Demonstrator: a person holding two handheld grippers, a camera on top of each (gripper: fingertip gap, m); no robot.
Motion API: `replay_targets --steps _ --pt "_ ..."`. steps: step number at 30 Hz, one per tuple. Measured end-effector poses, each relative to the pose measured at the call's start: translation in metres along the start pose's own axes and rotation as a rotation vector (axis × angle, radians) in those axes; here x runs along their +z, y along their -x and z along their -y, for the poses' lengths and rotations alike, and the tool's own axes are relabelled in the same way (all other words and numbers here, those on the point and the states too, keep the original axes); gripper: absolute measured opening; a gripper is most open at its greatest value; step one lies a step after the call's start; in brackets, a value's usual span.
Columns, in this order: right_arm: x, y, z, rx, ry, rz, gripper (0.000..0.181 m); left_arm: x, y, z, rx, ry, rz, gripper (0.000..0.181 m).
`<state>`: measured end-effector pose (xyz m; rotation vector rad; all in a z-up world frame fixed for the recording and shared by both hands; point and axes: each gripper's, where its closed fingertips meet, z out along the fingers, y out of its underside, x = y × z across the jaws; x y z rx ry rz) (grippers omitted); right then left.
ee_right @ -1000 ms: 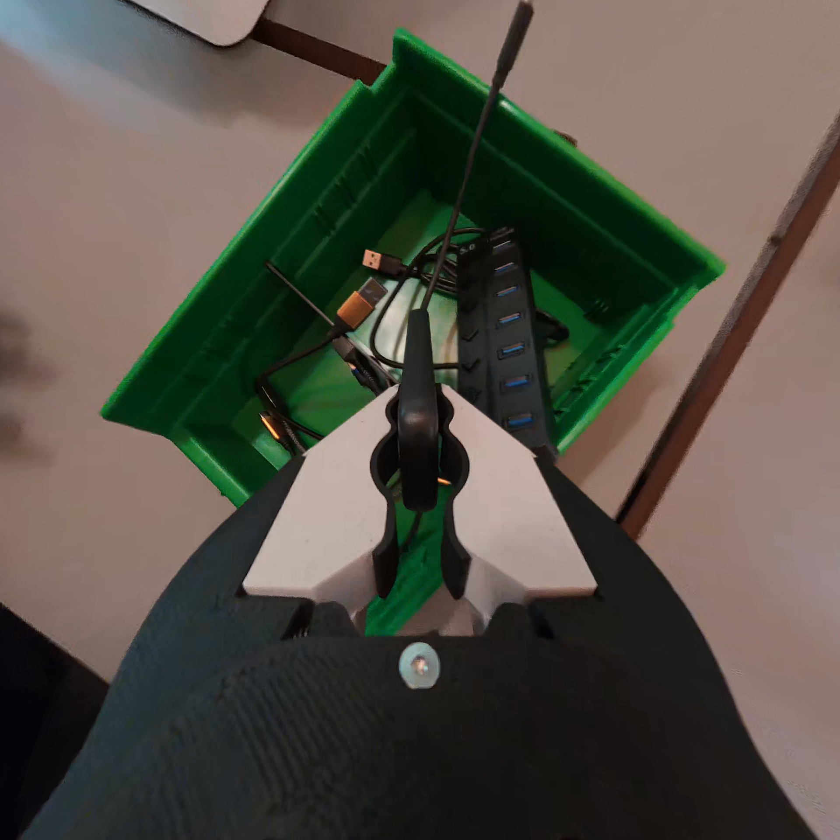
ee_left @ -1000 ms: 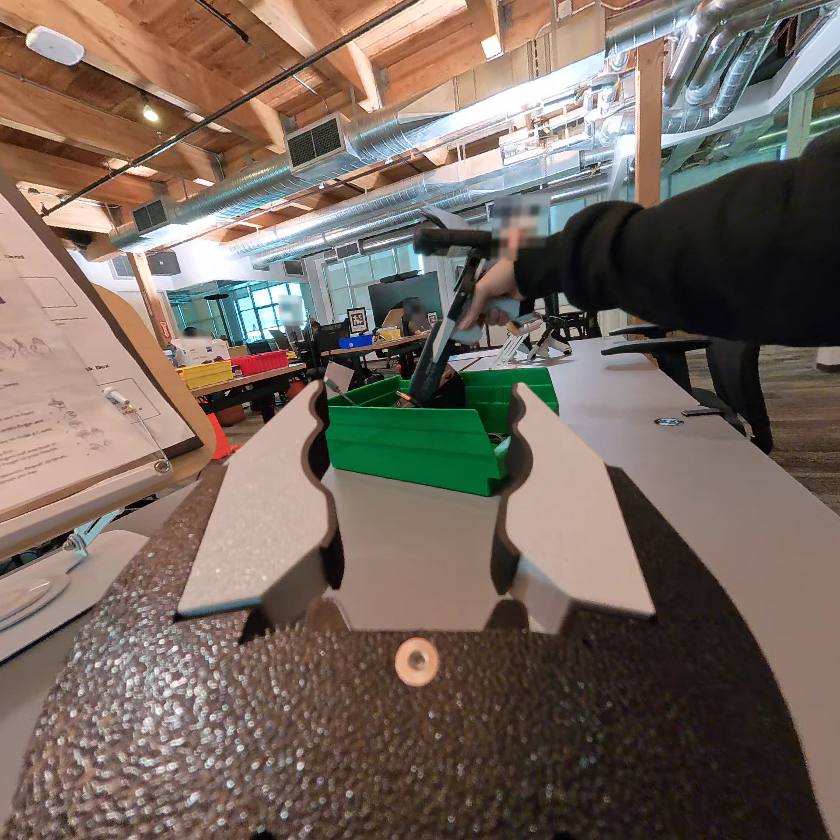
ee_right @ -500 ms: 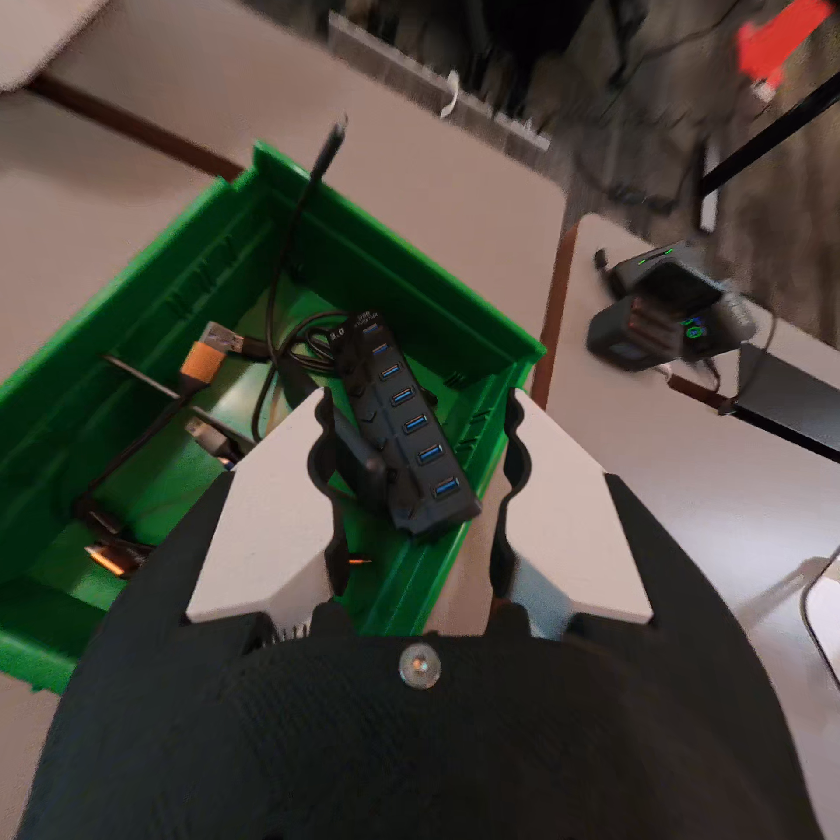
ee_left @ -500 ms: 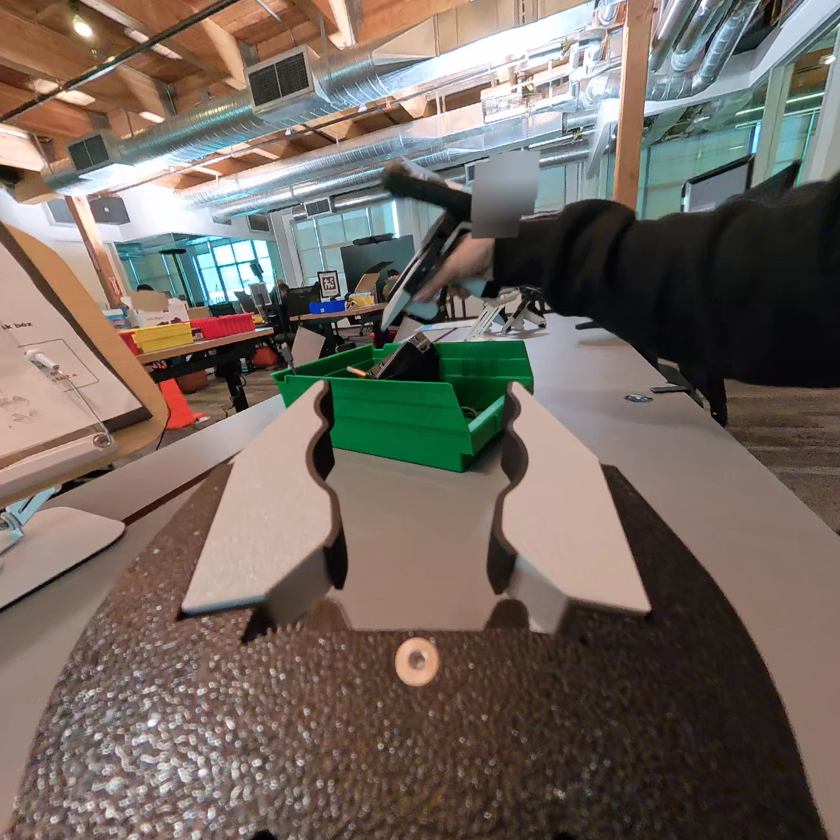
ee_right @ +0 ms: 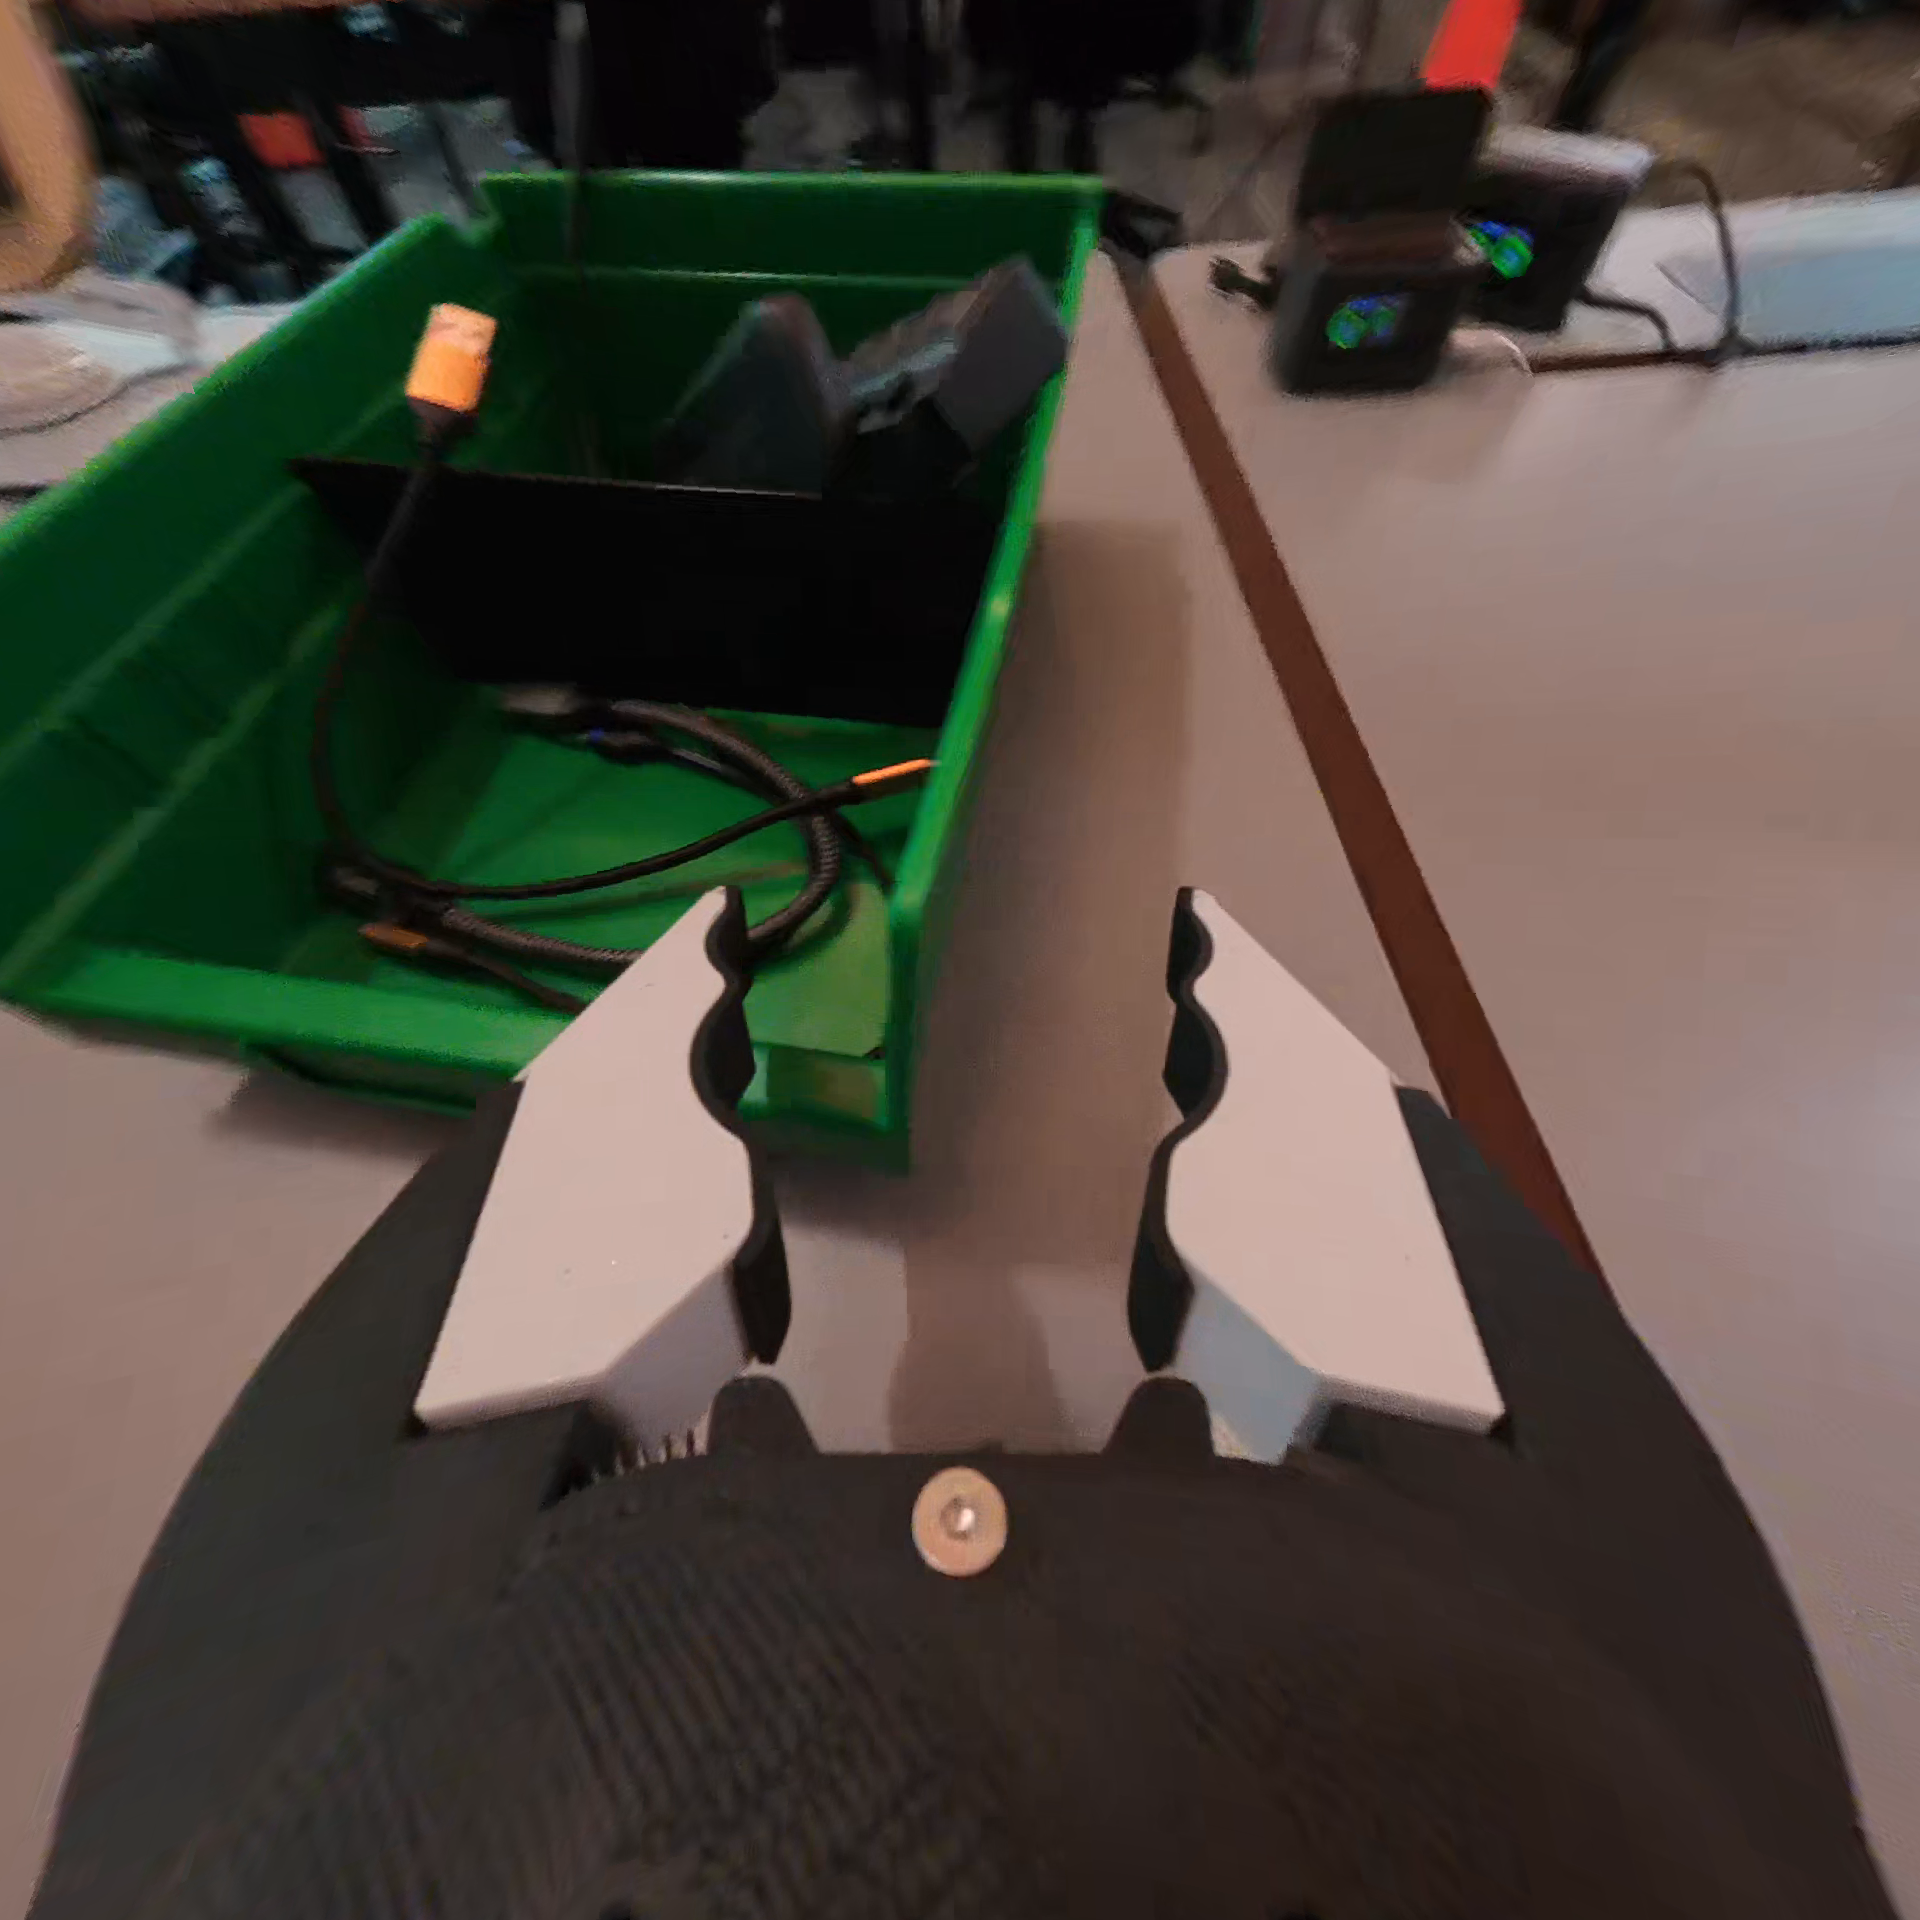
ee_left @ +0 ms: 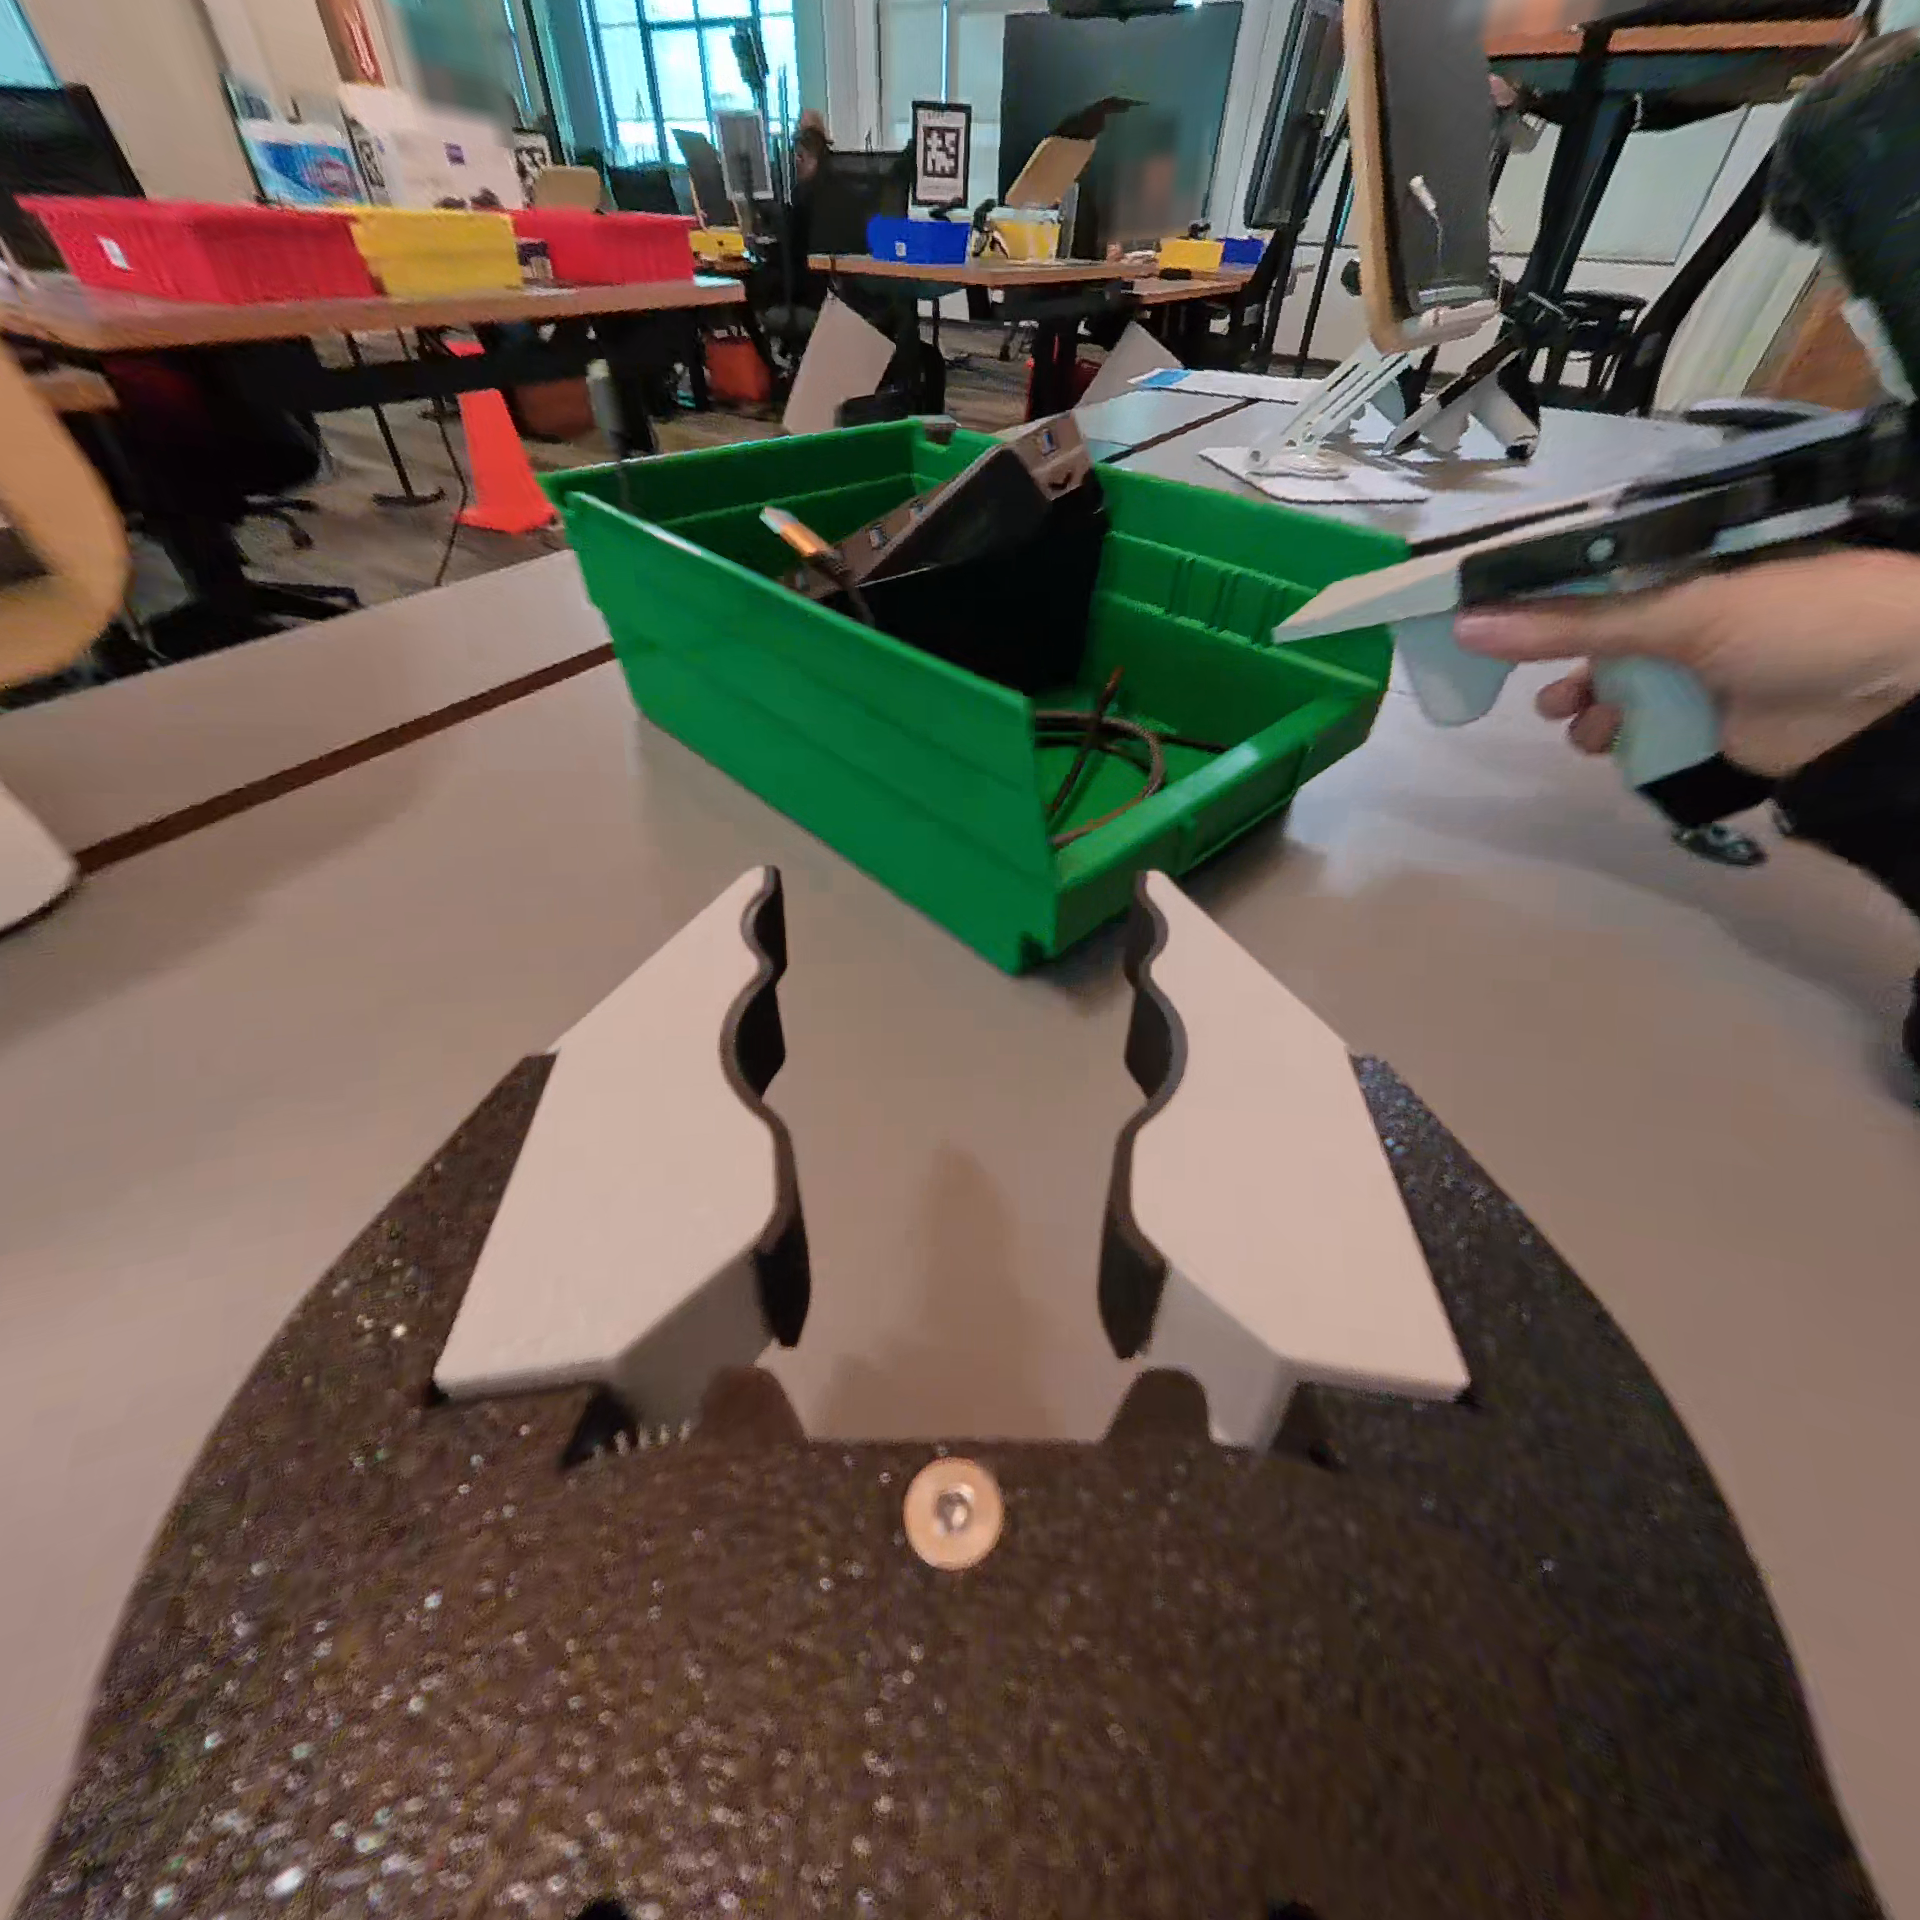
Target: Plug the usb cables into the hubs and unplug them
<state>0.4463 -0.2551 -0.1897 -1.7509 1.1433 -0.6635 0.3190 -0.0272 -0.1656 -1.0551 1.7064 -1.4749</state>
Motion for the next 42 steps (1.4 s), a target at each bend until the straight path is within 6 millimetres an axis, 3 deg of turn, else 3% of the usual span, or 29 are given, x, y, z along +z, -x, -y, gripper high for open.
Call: replay_targets --steps 2,5,8,9,12,14,18,25,30,32,34,36,39,41,42 --pt "0.008 0.0 0.002 0.015 -0.013 0.004 0.071 0.026 -0.008 0.003 -0.024 0.033 0.031 0.062" --pt "0.016 0.01 0.0 -0.039 -0.02 0.009 0.02 0.059 -0.015 0.006 -0.036 0.074 0.05 0.059" --pt "0.015 0.004 -0.002 -0.162 0.005 -0.106 0.004 0.082 -0.012 0.004 0.013 0.116 0.127 0.033" --pt "0.014 0.005 -0.002 -0.202 0.011 -0.13 0.005 0.081 -0.002 0.004 0.051 0.11 0.196 0.015" --pt "0.008 0.019 -0.006 -0.132 0.016 -0.08 0.004 0.068 0.007 0.002 0.123 0.086 0.26 0.011" --pt "0.002 0.031 -0.01 -0.202 0.039 -0.077 0.004 0.051 0.007 -0.001 0.183 0.098 0.291 0.011" --pt "-0.018 0.07 -0.023 -0.316 0.062 -0.087 0.006 -0.005 0.006 -0.01 0.194 0.104 0.315 0.012" --pt "-0.069 0.203 -0.052 -0.385 -0.008 0.189 0.014 -0.144 0.026 -0.032 0.179 0.124 0.37 0.012" --pt "-0.07 0.28 -0.059 -0.515 -0.033 0.275 0.019 -0.219 0.047 -0.043 0.205 0.121 0.401 0.016" --pt "-0.069 0.303 -0.059 -0.554 -0.04 0.3 0.02 -0.248 0.059 -0.034 0.211 0.086 0.422 0.023" --pt "-0.067 0.324 -0.059 -0.538 -0.04 0.325 0.02 -0.295 0.089 -0.009 0.178 -0.017 0.532 0.027" --pt "-0.065 0.341 -0.059 -0.511 -0.053 0.338 0.021 -0.354 0.147 0.0 0.137 0.003 0.736 0.031" --pt "-0.065 0.362 -0.064 -0.548 -0.05 0.367 0.035 -0.435 0.247 -0.018 0.044 0.155 1.006 0.08" --pt "-0.063 0.369 -0.064 -0.553 -0.042 0.362 0.035 -0.46 0.292 -0.035 -0.067 0.184 1.036 0.087" --pt "-0.062 0.373 -0.063 -0.538 -0.04 0.37 0.034 -0.459 0.306 -0.044 -0.132 0.181 0.991 0.084"
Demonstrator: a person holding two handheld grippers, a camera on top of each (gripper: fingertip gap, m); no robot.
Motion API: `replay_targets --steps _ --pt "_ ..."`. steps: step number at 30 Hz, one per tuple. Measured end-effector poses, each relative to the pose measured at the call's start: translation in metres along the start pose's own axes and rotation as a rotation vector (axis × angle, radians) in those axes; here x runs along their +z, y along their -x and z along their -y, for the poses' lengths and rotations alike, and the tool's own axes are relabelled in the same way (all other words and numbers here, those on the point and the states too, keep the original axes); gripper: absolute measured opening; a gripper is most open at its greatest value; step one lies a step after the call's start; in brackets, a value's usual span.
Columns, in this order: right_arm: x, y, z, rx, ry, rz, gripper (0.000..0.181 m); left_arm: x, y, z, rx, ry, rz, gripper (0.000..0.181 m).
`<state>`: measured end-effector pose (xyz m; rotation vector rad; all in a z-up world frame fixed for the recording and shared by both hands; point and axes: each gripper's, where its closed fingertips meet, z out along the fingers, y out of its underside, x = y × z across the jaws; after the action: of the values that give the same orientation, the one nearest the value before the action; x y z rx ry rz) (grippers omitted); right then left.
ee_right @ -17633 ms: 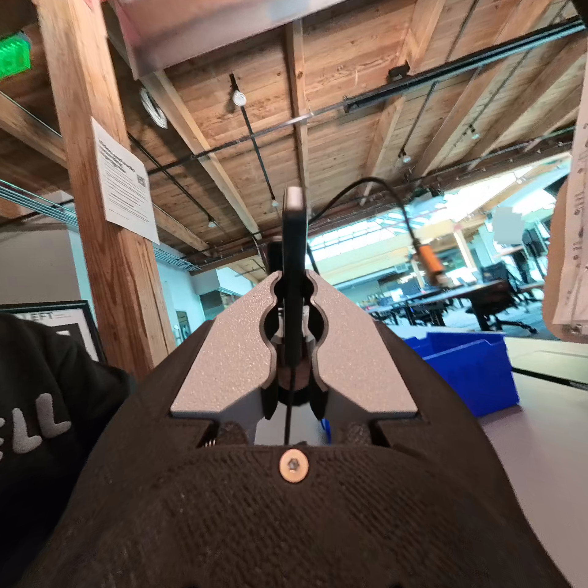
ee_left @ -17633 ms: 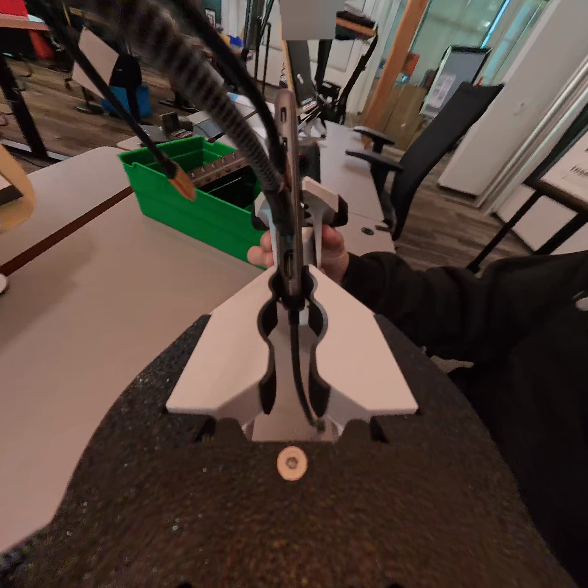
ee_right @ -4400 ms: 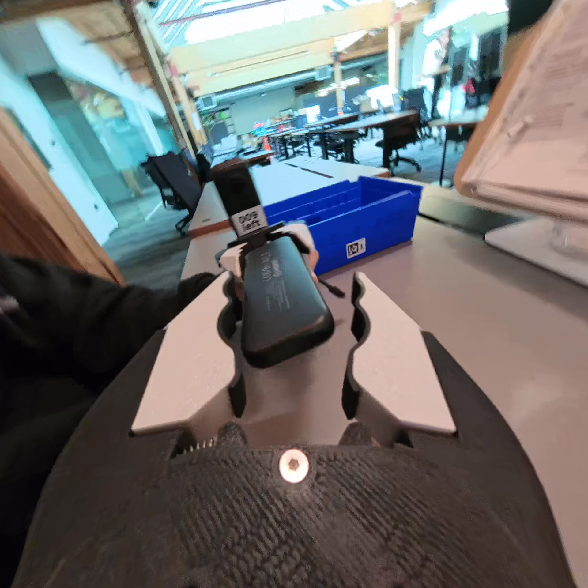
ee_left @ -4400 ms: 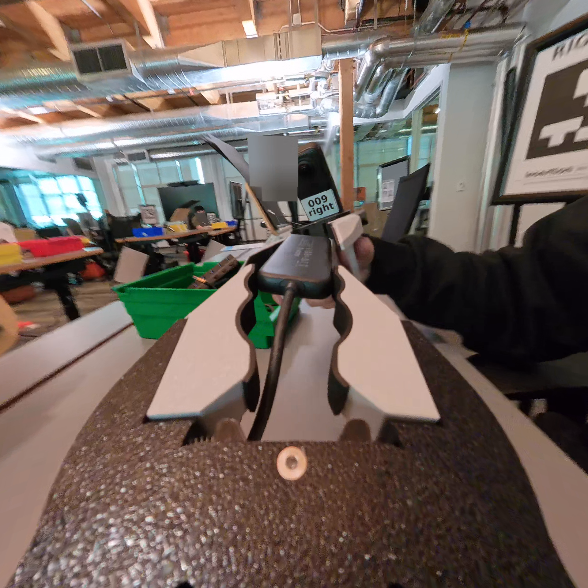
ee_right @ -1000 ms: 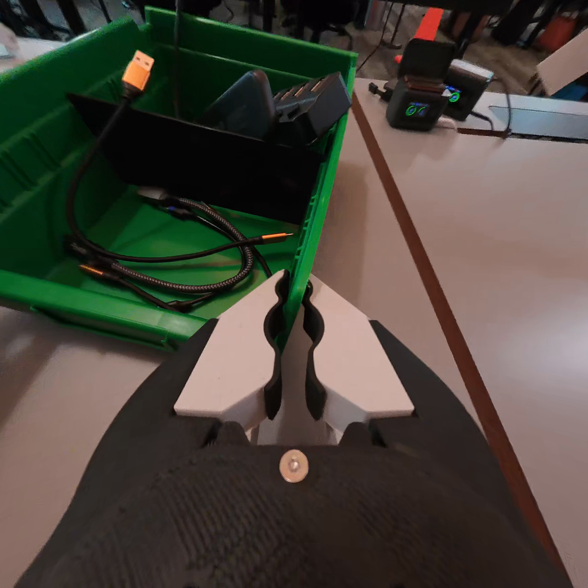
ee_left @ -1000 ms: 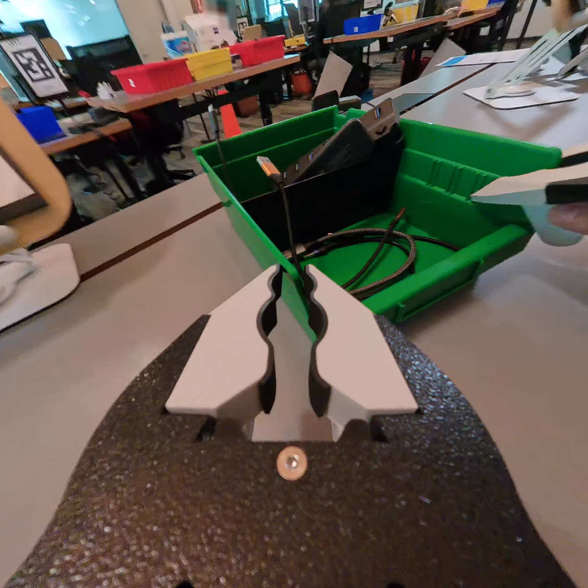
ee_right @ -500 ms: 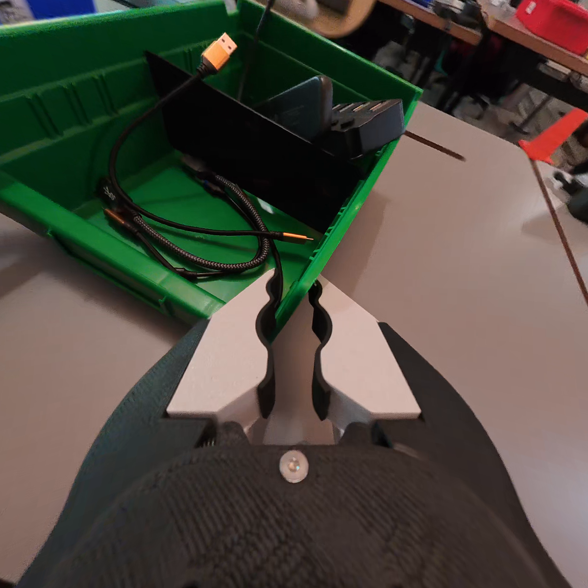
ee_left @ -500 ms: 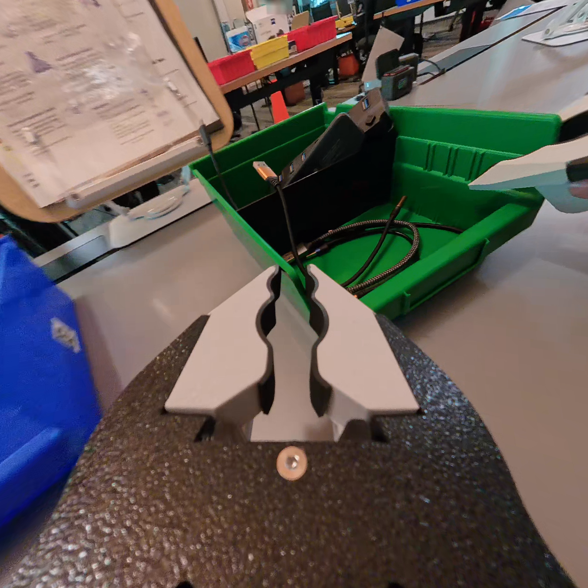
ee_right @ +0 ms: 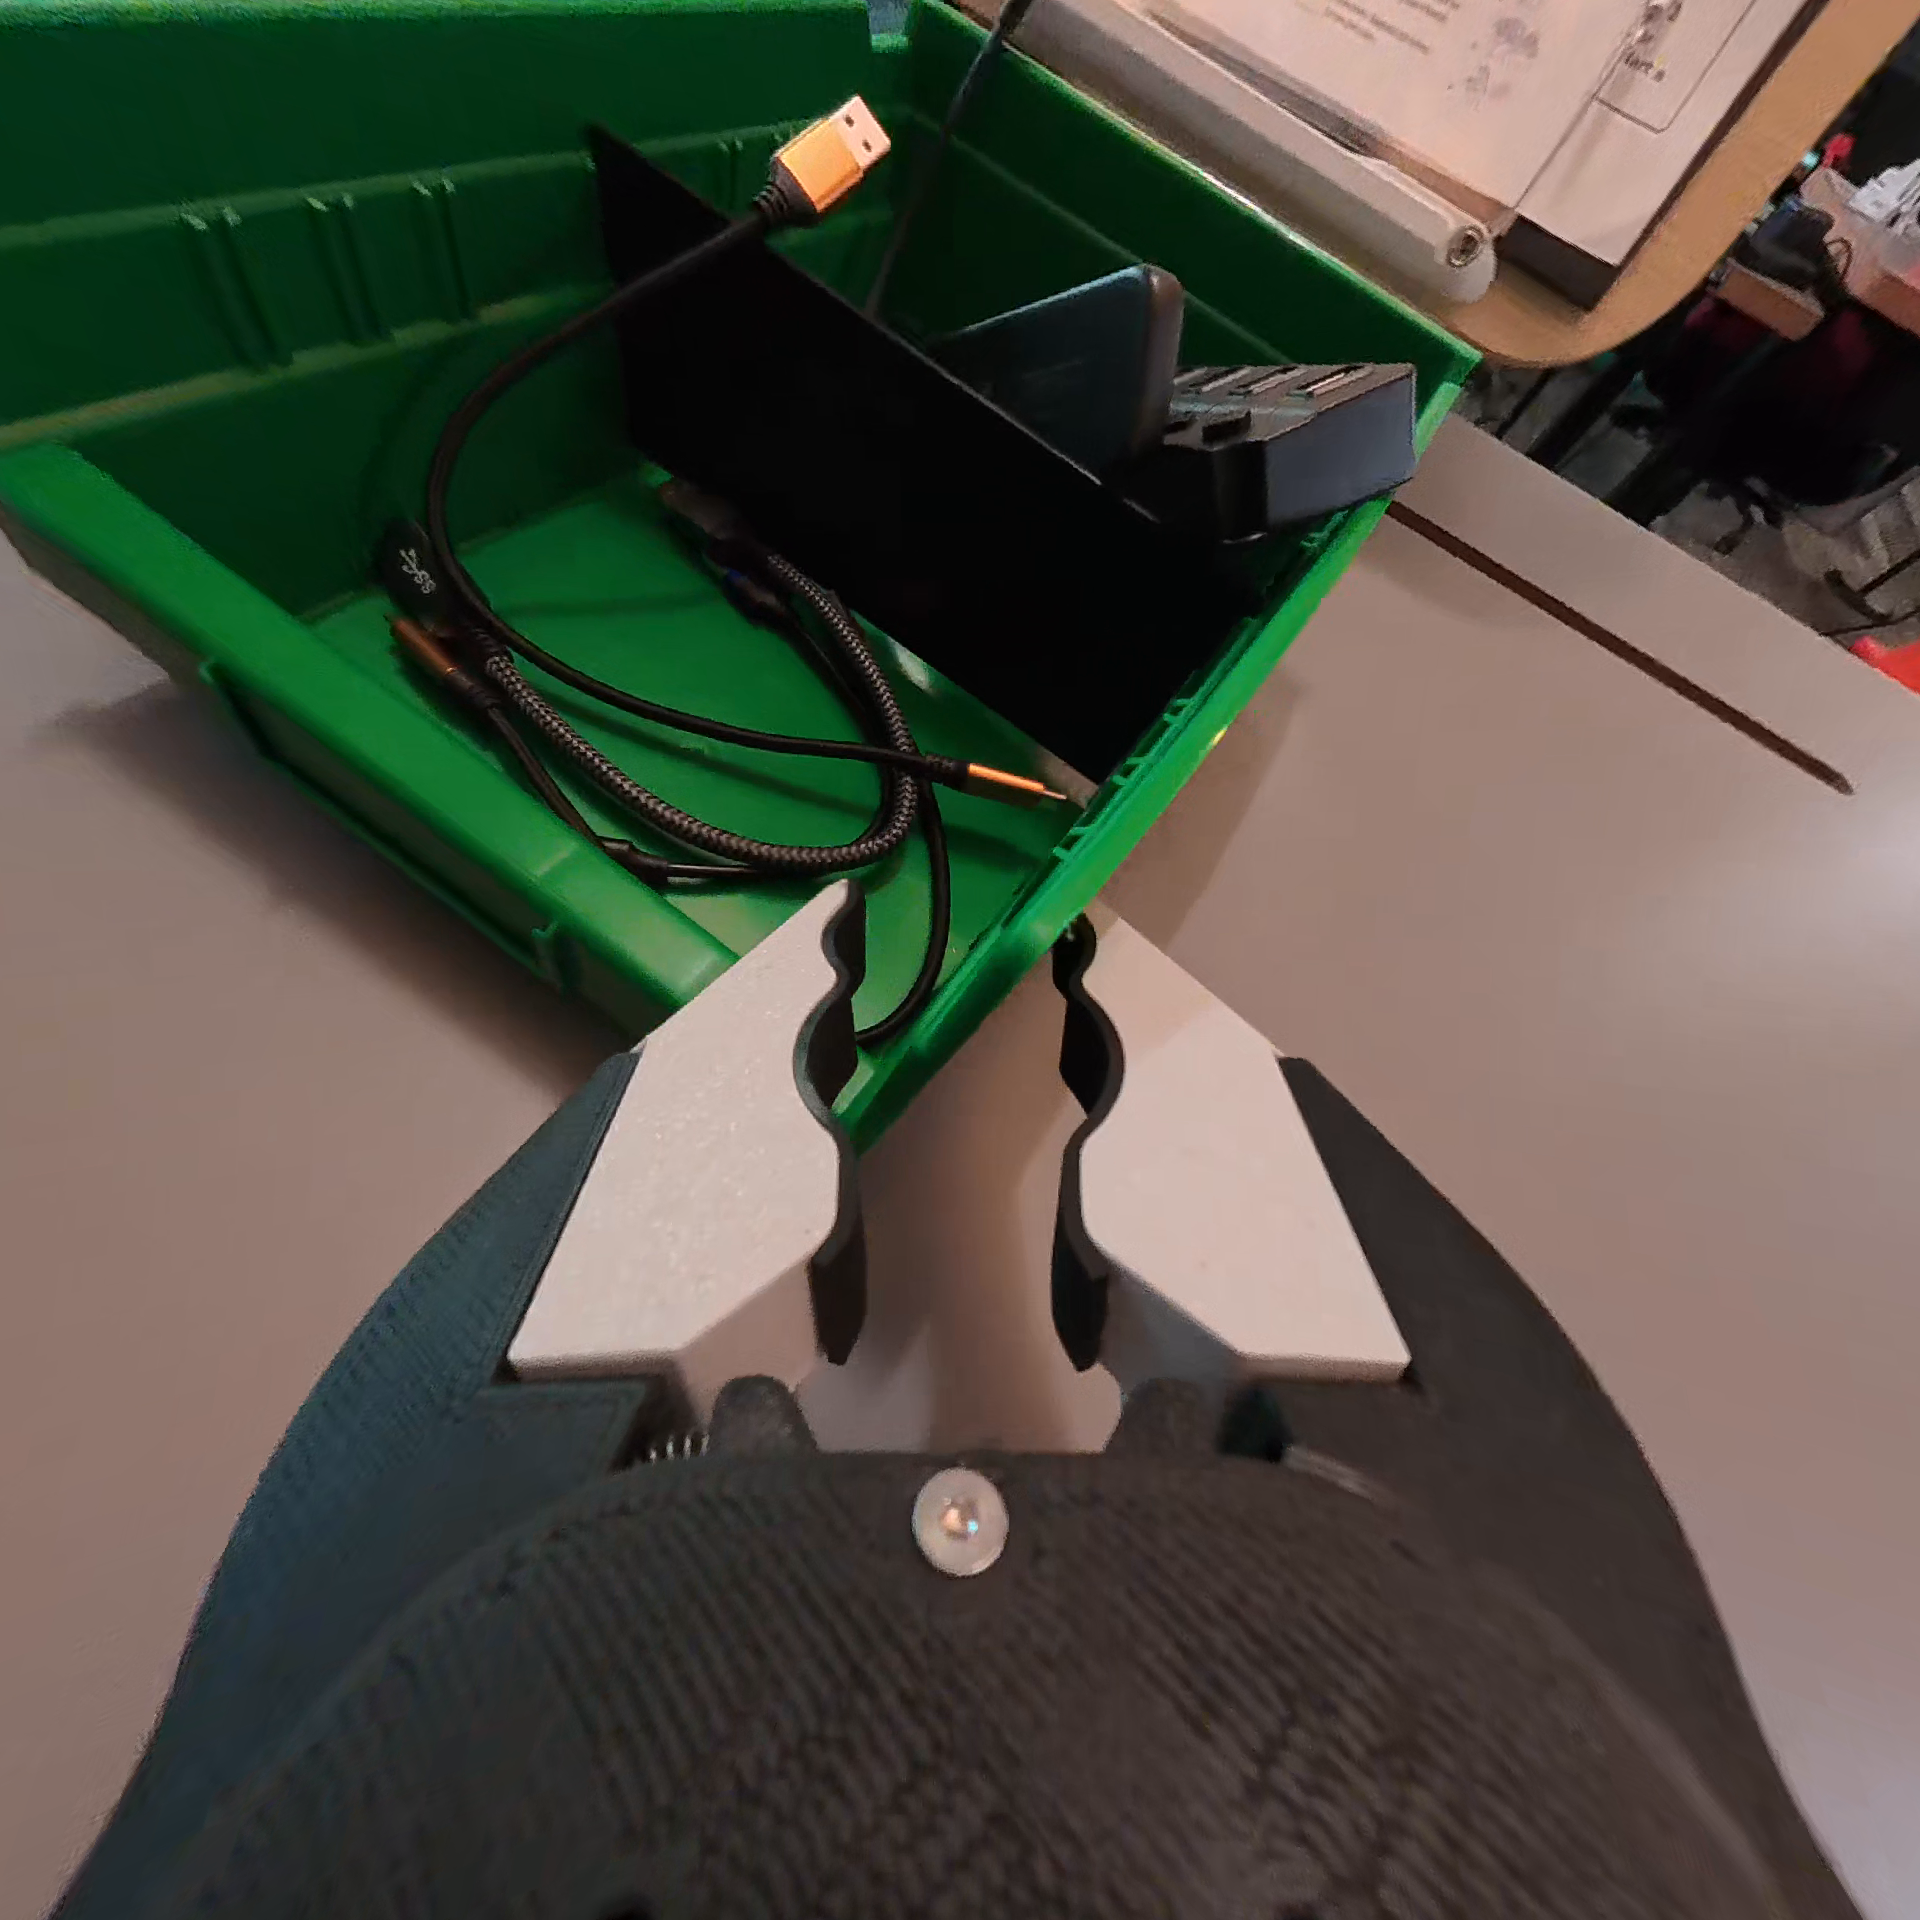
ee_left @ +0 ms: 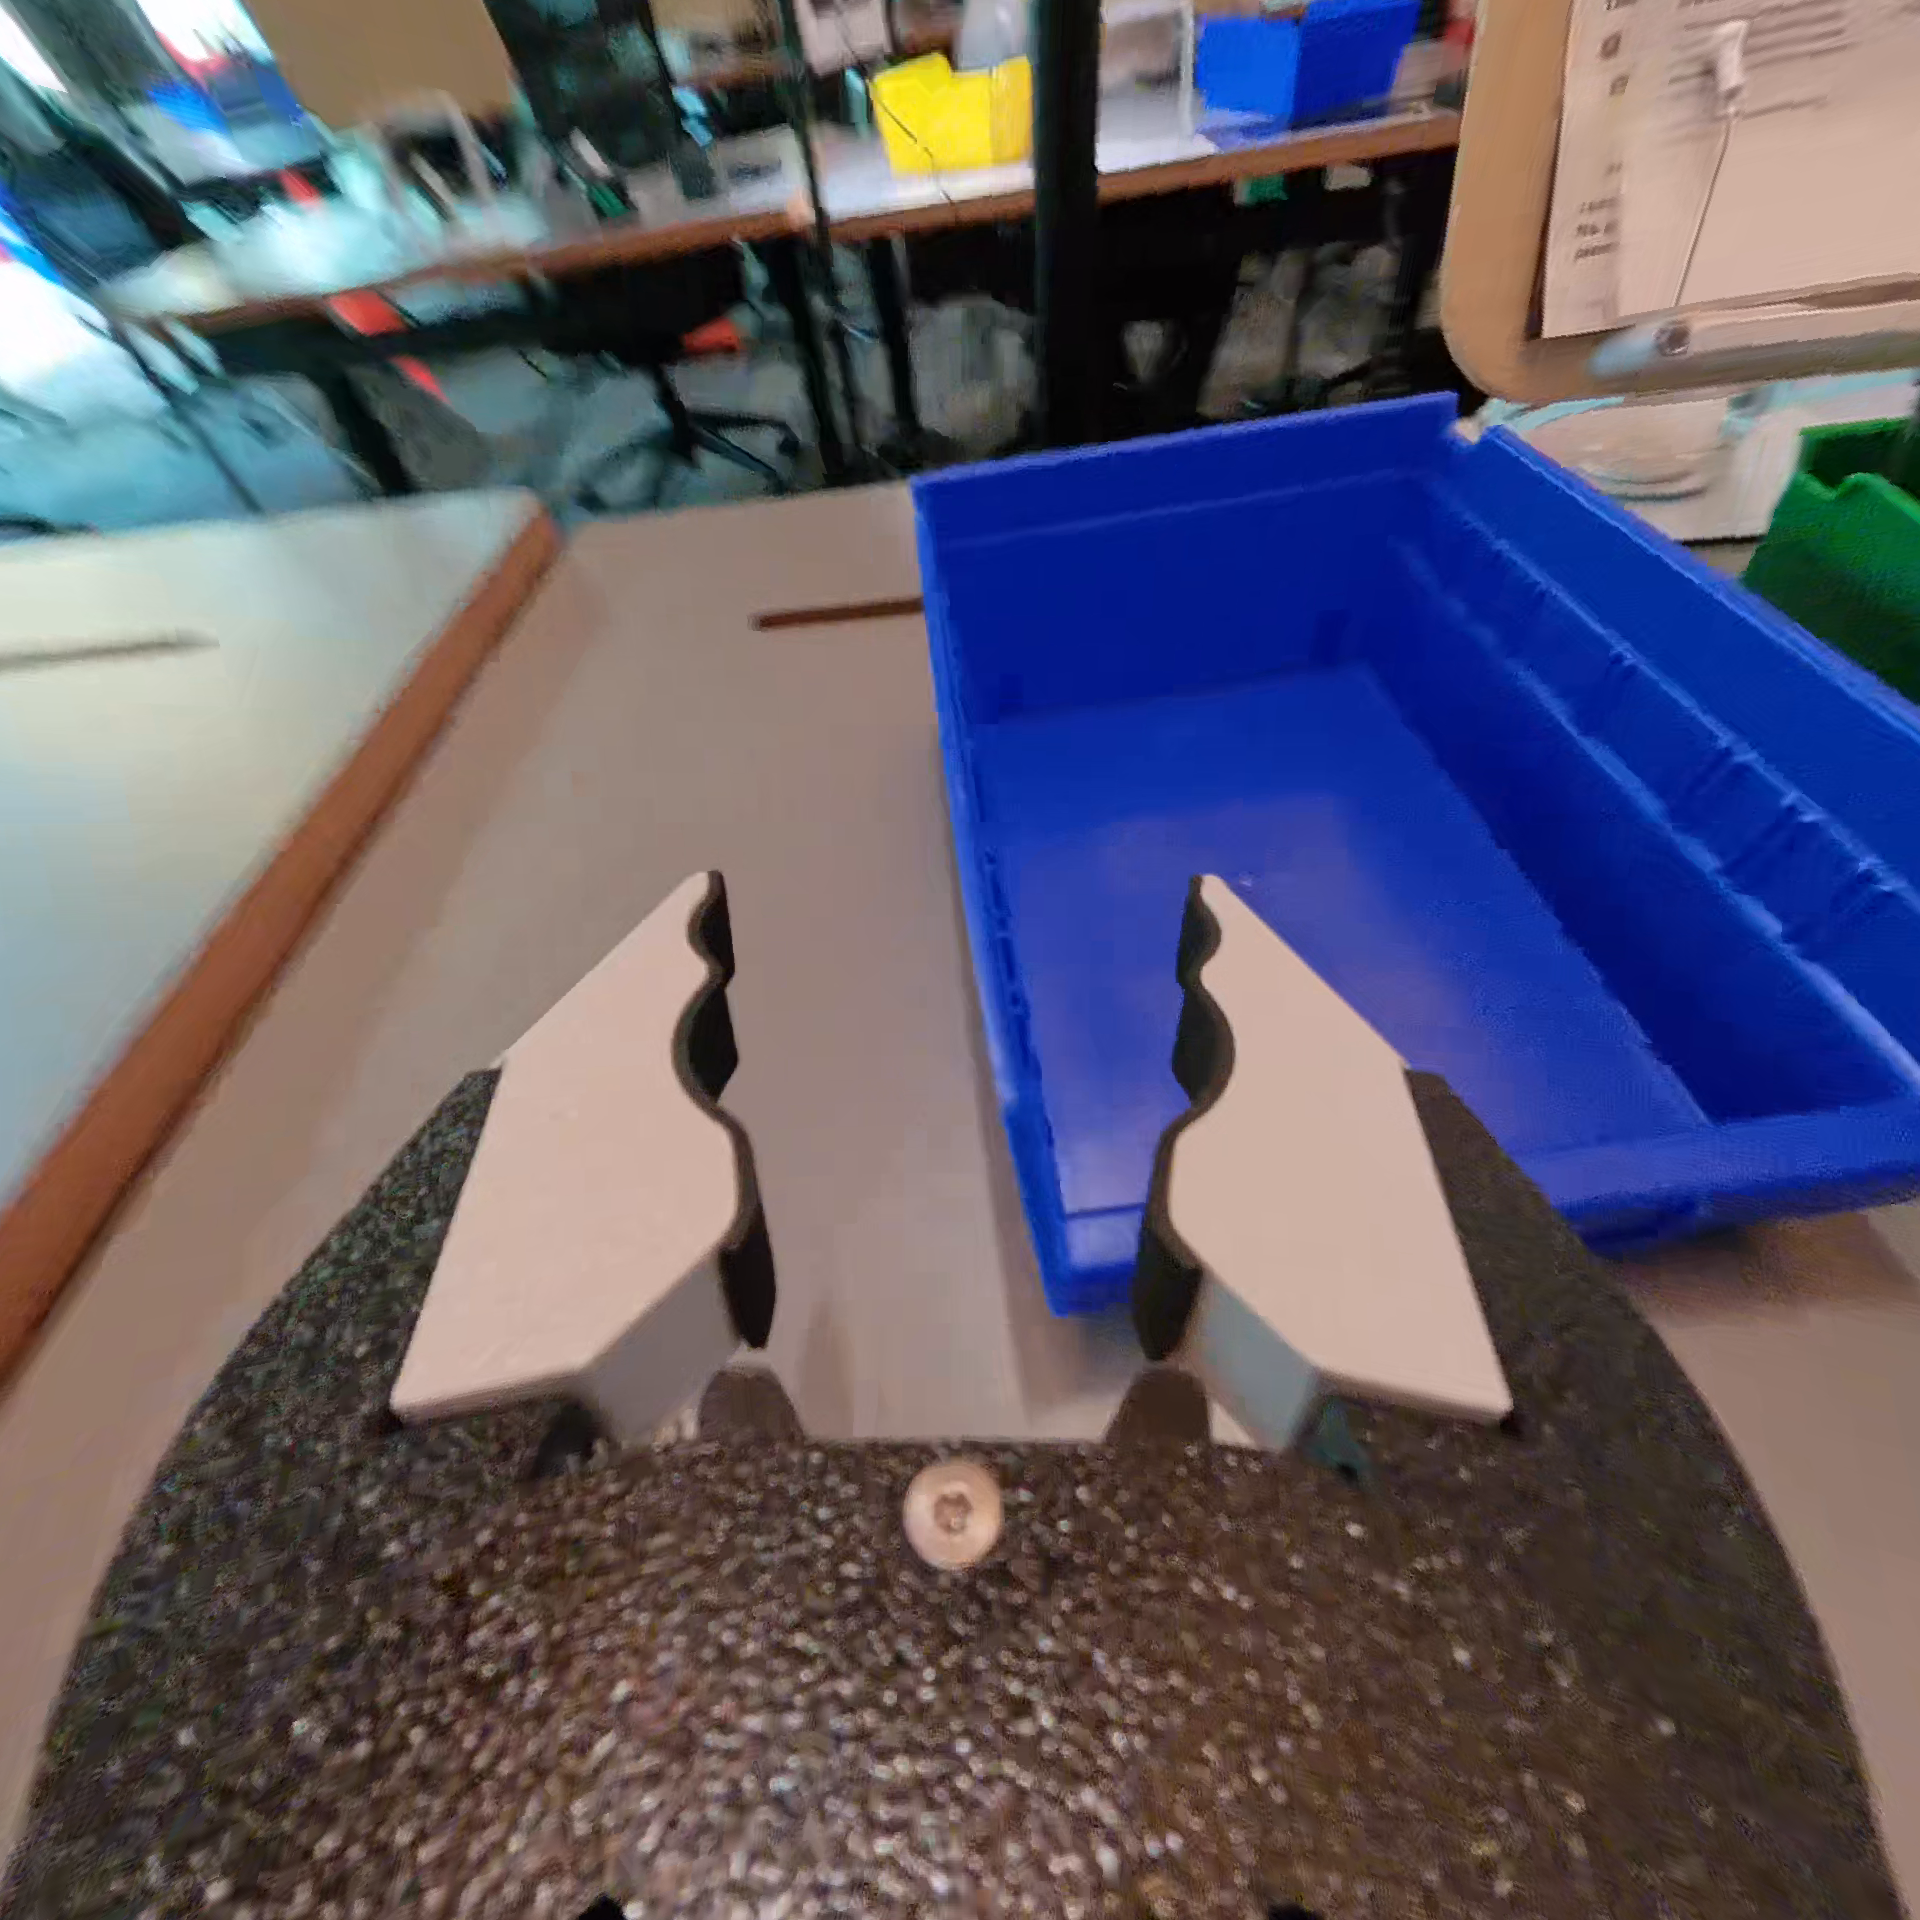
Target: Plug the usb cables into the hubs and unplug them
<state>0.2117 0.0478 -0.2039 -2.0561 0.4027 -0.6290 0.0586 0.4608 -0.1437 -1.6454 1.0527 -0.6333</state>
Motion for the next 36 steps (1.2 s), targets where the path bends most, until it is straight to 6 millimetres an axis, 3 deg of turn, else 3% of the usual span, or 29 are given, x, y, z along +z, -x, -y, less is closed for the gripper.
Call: replay_targets --steps 3,5,7,10,13,16,21,25,28,32,36 --pt "0.001 0.004 0.01 0.045 -0.033 0.033 0.039 0.03 -0.011 -0.029 -0.141 0.119 -0.188 0.074" --pt "-0.006 -0.003 0.026 0.082 -0.113 0.011 0.052 0.037 -0.019 -0.04 -0.149 0.128 -0.236 0.043" --pt "-0.015 -0.008 0.043 0.094 -0.19 -0.003 0.062 0.035 -0.009 -0.034 -0.149 0.036 -0.132 0.006" --pt "-0.024 -0.002 0.062 0.086 -0.27 0.005 0.08 0.025 -0.001 -0.032 -0.191 0.013 -0.026 0.002" --pt "-0.024 0.017 0.074 0.031 -0.32 0.052 0.086 -0.002 0.009 -0.01 -0.337 -0.142 0.058 0.002" --pt "-0.024 0.033 0.084 0.001 -0.353 0.093 0.091 -0.04 0.013 0.016 -0.318 -0.236 0.127 0.002" --pt "-0.032 0.07 0.132 0.101 -0.509 0.237 0.099 -0.103 0.005 0.069 -0.323 -0.457 0.187 0.002" --pt "-0.032 0.098 0.171 0.244 -0.6 0.342 0.099 -0.145 -0.032 0.109 -0.279 -0.615 0.17 0.002" --pt "-0.028 0.103 0.19 0.354 -0.655 0.372 0.092 -0.161 -0.071 0.125 -0.255 -0.682 0.108 0.001" --pt "-0.029 0.087 0.194 0.441 -0.698 0.322 0.052 -0.173 -0.127 0.136 -0.124 -0.77 0.083 0.002" --pt "-0.021 0.036 0.17 0.59 -0.679 0.195 0.019 -0.186 -0.184 0.141 -0.016 -0.879 0.028 0.012"
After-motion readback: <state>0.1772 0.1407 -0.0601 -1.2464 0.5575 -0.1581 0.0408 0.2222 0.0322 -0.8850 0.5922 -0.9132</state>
